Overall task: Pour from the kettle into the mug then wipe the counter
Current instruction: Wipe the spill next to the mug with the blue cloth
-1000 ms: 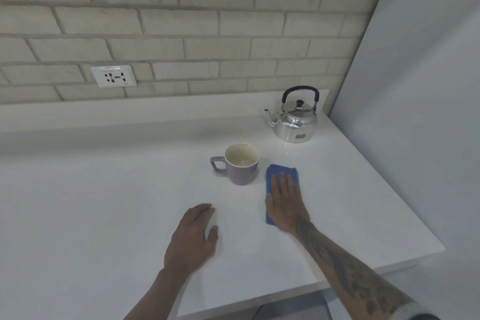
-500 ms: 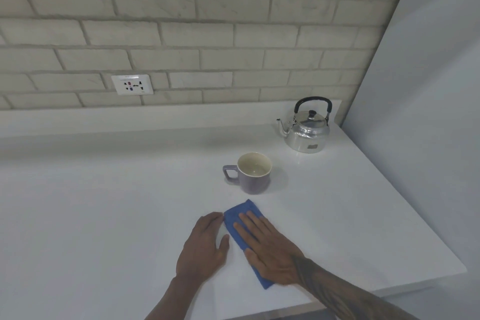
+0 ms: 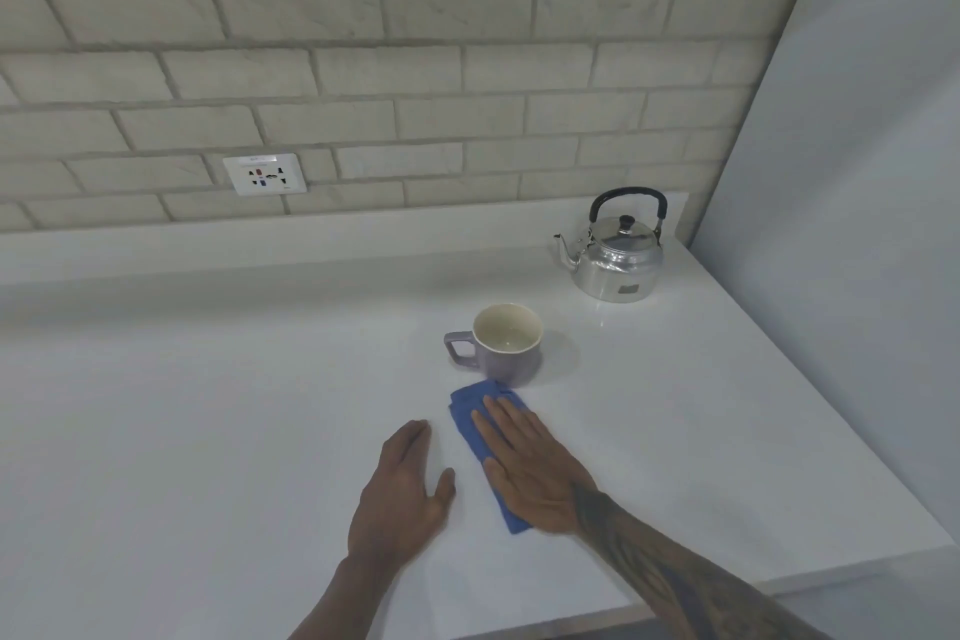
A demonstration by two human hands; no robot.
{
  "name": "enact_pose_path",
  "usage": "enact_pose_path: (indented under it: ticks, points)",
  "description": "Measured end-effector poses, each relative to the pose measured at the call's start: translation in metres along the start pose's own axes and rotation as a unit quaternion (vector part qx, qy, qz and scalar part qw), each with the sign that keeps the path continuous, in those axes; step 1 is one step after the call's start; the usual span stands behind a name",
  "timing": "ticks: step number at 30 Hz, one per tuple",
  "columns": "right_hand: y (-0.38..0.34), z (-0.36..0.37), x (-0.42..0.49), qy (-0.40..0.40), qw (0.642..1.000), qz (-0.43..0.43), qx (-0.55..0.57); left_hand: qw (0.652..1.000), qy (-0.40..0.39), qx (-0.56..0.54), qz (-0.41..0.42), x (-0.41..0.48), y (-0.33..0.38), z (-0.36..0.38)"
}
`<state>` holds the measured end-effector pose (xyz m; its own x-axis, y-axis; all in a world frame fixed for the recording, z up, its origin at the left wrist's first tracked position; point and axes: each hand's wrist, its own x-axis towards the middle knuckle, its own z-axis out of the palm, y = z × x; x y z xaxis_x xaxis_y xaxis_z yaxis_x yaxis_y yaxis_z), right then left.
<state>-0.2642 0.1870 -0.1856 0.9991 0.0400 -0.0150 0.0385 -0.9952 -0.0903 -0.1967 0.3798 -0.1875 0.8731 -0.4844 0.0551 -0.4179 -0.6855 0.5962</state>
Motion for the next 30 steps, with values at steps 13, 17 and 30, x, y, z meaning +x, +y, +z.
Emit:
enact_pose_path:
  ticks: [13,17,30]
  points:
    - [0.138,-0.021,0.017,0.043,0.961,0.269,0.049,1.0,0.016,0.0,0.004,0.0,0.004,-0.002]
    - [0.137,-0.009,0.046,-0.007,0.972,0.234,0.023,1.0,0.011,-0.001,0.004,0.0,0.005,-0.003]
    - [0.089,-0.017,-0.044,-0.035,0.988,0.148,0.02,1.0,-0.011,0.012,0.0,-0.002,0.004,-0.004]
